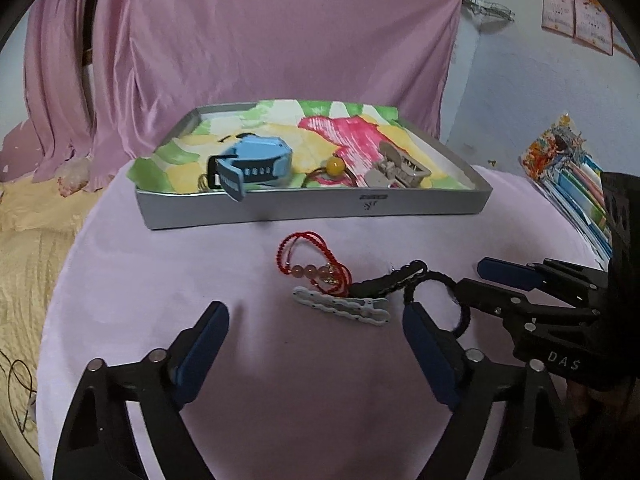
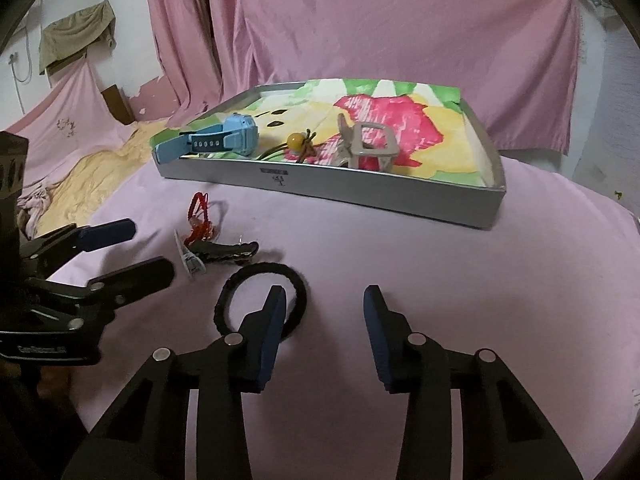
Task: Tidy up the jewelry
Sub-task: 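Lower the right tool toward the black hair tie while the left tool approaches the white hair clip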
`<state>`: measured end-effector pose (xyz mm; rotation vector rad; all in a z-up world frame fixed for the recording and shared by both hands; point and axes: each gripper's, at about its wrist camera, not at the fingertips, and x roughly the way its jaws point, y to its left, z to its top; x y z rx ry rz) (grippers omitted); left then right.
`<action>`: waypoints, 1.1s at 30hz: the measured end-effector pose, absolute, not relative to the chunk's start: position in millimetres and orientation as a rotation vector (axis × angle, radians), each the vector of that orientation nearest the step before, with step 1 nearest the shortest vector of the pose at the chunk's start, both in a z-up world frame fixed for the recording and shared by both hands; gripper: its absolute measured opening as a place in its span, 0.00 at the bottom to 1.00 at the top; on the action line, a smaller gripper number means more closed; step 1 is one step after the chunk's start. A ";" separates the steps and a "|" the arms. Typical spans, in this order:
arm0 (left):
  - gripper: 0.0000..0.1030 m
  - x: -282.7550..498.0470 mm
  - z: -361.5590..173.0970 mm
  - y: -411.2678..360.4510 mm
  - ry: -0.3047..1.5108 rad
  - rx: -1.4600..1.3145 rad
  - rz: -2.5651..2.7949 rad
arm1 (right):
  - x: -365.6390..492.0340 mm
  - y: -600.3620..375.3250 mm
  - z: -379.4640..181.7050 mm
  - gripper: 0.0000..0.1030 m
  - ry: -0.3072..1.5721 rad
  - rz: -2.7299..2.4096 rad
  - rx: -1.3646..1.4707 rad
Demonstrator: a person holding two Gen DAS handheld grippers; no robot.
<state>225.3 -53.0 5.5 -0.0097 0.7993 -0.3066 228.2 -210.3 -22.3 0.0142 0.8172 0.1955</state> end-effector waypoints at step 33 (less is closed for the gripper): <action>0.23 227.4 -1.2 -39.4 0.848 -0.016 -0.272 | 232.5 -193.7 -22.1 0.21 0.831 0.215 -0.060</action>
